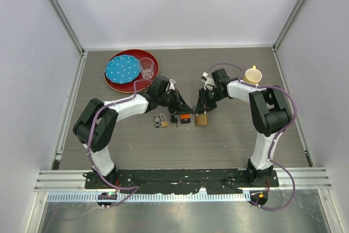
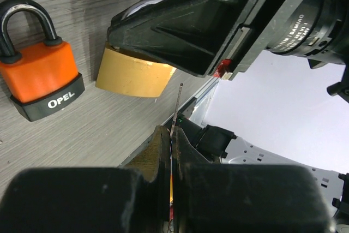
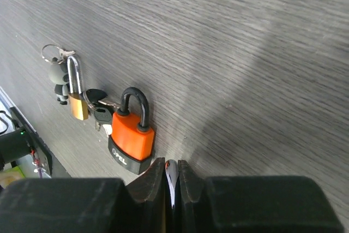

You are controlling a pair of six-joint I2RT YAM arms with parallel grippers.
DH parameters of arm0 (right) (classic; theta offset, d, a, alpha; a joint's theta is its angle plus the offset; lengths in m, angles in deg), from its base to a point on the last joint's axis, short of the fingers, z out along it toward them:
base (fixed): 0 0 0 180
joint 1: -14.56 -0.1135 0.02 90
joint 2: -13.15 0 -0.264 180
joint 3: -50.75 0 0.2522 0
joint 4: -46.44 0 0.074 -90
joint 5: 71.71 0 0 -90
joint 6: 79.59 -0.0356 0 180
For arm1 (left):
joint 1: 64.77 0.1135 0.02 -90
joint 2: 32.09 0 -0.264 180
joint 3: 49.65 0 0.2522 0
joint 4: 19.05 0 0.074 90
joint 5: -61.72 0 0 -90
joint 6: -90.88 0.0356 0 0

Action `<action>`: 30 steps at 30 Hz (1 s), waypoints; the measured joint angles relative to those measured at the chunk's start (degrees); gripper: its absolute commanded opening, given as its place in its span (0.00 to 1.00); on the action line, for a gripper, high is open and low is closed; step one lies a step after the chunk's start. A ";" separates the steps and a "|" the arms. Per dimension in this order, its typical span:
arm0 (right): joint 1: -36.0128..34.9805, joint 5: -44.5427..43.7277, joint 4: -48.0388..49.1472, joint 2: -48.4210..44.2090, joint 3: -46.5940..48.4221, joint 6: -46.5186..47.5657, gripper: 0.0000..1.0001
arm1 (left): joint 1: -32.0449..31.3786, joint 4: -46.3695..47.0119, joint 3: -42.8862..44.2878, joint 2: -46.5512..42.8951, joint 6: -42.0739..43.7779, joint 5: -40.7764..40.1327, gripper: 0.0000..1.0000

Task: Lock with the key
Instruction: Place the key at the center of the board.

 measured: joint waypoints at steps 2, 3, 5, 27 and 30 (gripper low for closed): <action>0.00 -0.85 -0.02 0.24 0.13 -0.33 0.43 | 0.00 -0.13 0.22 0.81 0.11 0.00 0.00; 0.00 -1.97 -0.13 0.28 0.13 -0.37 0.50 | 0.00 -0.39 0.24 1.11 0.20 0.00 0.00; 0.00 -3.74 -0.50 0.31 0.22 -0.28 0.54 | 0.00 -1.01 0.24 1.55 0.42 -0.02 0.00; 0.00 -20.52 -9.70 -3.02 7.80 -1.55 0.83 | -1.18 -11.91 8.94 10.56 6.27 -3.06 0.24; 0.00 -20.72 -10.12 -5.68 9.55 -2.25 0.86 | -1.22 -13.75 9.49 10.56 7.37 -3.91 0.41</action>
